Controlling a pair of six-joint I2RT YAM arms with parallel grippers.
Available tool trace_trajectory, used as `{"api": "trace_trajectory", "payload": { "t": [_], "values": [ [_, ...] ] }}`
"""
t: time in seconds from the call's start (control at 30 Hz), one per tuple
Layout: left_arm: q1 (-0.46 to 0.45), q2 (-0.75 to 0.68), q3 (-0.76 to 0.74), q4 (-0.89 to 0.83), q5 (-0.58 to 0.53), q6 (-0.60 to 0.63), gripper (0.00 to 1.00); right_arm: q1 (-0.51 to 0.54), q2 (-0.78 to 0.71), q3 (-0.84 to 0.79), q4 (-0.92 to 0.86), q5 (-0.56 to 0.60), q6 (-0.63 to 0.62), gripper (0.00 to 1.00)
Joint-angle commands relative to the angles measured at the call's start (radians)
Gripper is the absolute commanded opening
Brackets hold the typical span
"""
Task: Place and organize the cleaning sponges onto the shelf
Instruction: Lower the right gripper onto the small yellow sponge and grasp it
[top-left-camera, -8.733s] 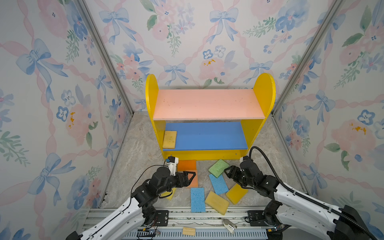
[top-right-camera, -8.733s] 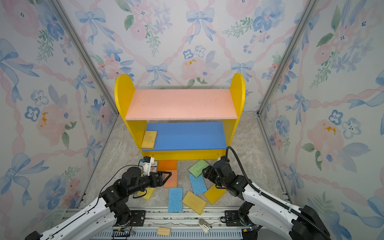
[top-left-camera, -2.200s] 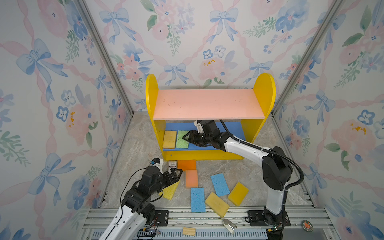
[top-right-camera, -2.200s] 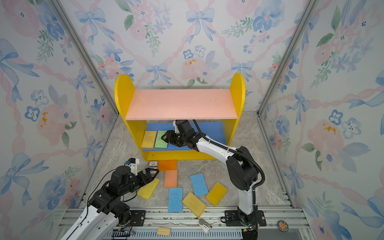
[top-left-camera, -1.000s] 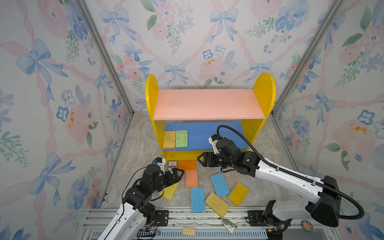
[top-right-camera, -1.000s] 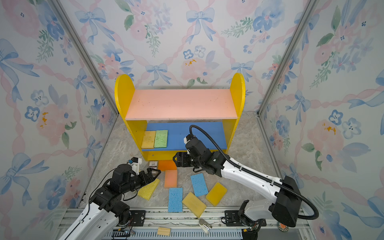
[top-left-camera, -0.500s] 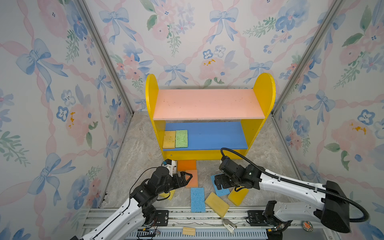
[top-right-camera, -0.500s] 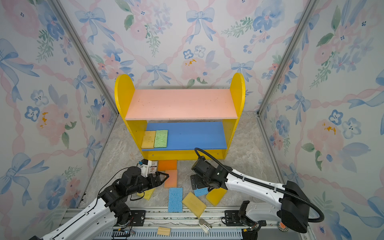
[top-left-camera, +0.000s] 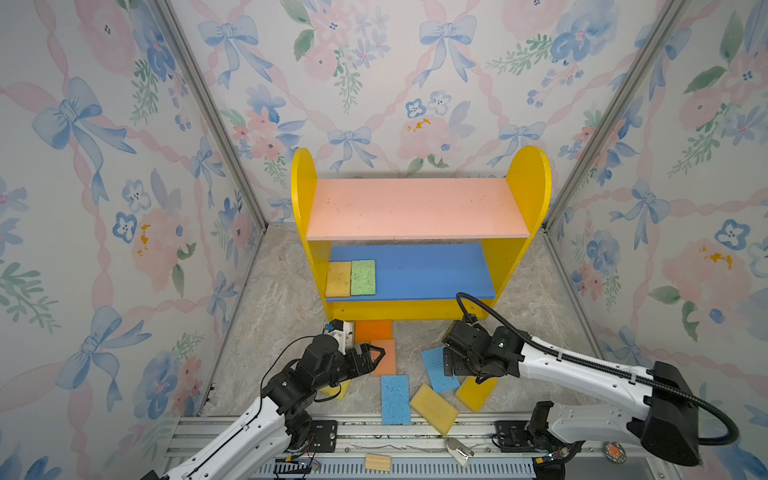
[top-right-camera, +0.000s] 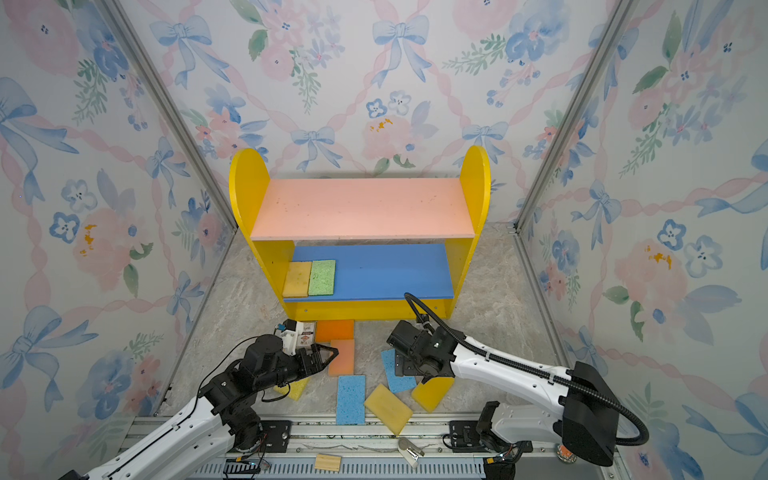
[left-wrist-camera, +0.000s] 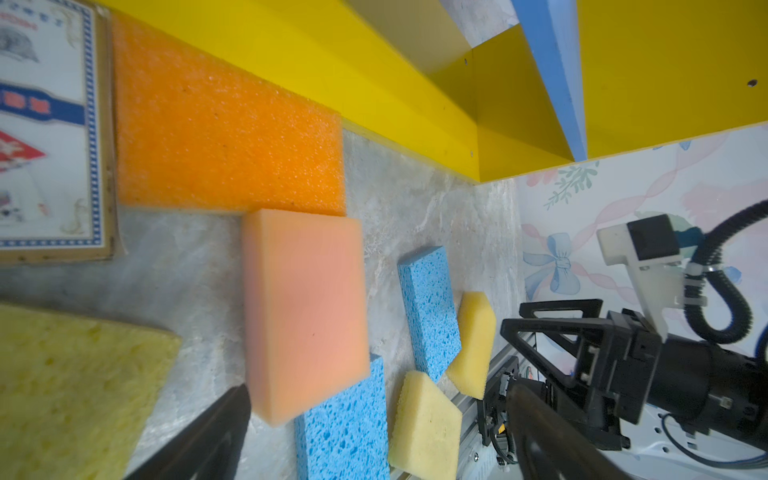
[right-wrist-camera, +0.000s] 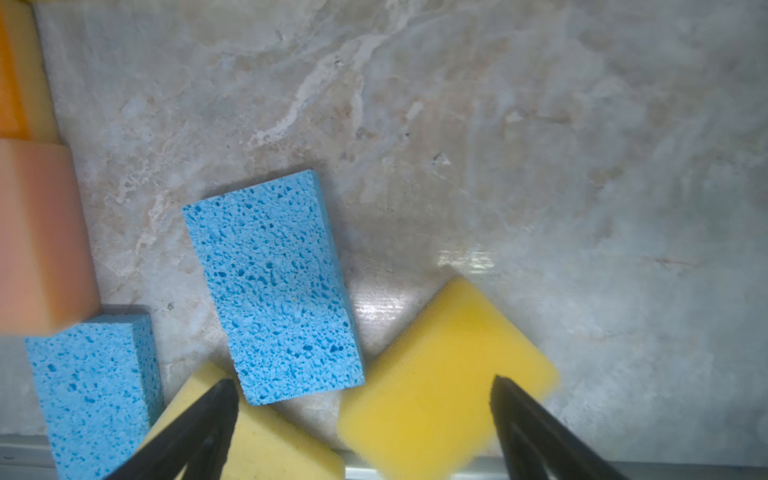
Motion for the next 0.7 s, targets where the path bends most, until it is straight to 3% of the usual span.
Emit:
{"api": "trace_trajectory", "payload": {
  "t": [0.0,0.23,0.67],
  "values": [
    [-0.004,0.009,0.005,0.027,-0.017,0.014,0.98,-0.019,-0.056,-0.071,-0.109,0.023,0.24,0.97],
    [-0.005,0.015,0.012,0.037,-0.006,0.022,0.98,-0.046,-0.192,-0.239,0.057,-0.032,0.431,0.97],
    [-0.004,0.015,0.002,0.037,-0.012,0.025,0.98,-0.189,-0.166,-0.32,0.143,-0.08,0.359,0.97]
  ]
}}
